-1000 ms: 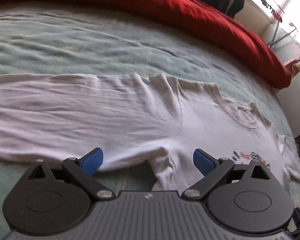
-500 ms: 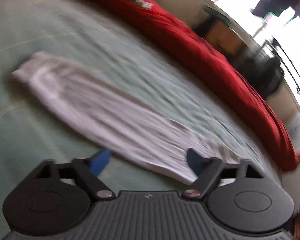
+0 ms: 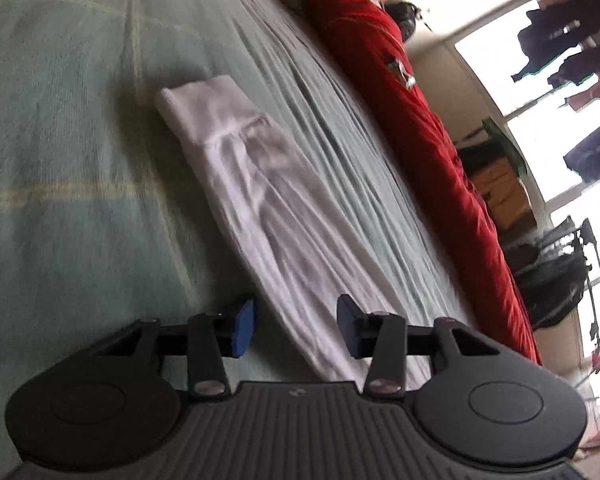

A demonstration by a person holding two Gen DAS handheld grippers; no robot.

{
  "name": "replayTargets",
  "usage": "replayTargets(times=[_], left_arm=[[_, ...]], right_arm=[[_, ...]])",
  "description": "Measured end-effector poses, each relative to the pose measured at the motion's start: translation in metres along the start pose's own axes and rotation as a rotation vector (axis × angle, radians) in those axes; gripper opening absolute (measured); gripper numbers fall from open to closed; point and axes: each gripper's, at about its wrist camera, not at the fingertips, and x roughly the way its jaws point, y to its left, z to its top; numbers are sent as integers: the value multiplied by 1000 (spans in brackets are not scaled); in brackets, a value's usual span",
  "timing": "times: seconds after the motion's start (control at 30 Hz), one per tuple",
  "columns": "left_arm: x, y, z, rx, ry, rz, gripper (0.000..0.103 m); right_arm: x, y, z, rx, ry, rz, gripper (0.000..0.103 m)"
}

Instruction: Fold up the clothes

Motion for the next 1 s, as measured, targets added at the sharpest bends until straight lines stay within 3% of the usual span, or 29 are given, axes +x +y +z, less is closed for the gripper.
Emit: replayTargets(times=[0.37,0.57,0.77,0.93,1.0], left_arm=[[35,7,30,-37,-91,-40,39],[32,3,25,-27,-103,-43,39],[42,1,33,-15,-136,-14,32],[42,-19,34,48,-137,75,29],[41,-28,33,83,-132,141,14]], right_arm=[[4,1,-1,-21,0,-13,103],[5,1,-1,-29,0,-18,103],[6,2,-2,-34,-1,-22,103],[6,2,-2,-35,-1,-22,103],[6,3,-2,-39,-1,-24,103]])
